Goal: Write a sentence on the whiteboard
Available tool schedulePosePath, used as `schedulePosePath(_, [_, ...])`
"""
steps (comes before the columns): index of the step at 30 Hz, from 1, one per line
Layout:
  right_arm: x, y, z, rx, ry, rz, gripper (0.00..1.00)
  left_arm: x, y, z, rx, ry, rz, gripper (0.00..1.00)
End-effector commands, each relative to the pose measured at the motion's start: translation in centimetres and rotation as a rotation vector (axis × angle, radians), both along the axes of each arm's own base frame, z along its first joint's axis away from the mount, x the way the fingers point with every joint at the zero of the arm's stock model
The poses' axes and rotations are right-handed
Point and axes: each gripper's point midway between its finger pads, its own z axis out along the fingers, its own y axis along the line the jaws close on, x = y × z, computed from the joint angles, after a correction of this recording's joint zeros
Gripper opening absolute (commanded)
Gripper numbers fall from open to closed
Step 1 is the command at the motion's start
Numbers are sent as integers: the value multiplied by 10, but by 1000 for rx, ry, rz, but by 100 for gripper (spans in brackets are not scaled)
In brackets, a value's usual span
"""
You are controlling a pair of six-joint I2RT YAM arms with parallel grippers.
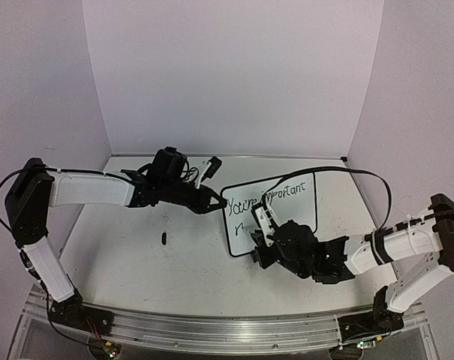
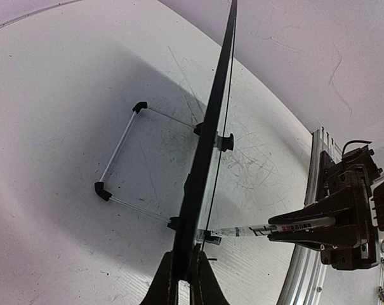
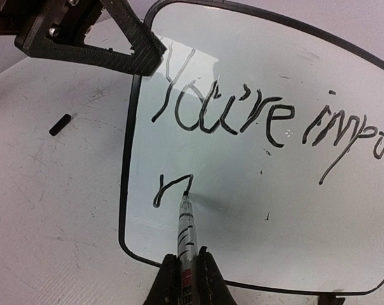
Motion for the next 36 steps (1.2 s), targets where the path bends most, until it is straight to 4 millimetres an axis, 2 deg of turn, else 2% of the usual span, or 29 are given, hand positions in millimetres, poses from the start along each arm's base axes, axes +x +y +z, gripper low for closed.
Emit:
schedulePosePath(1, [-2,-3,-6,18,32,-13,0,15,2,8,20,-68,34,0])
schedulePosePath(13, [-6,-5,-16,4,61,-8,0,15,2,7,21,-67,35,0])
schedulePosePath(16, [-8,-2,-6,38,51,18,0,15,2,7,21,-66,34,0])
schedulePosePath(19, [-12,-1,19,132,20,41,0,15,2,7,21,-68,34,0])
schedulePosePath(21, [-10,-4,28,157,-3,31,0,15,2,6,23,-66,35,0])
schedulePosePath(31, [1,-4,32,141,-36,-21,0,15,2,8,20,-70,36,0])
schedulePosePath(36, [3,-3,27,122,-35,-30,0,15,2,8,20,-68,35,0])
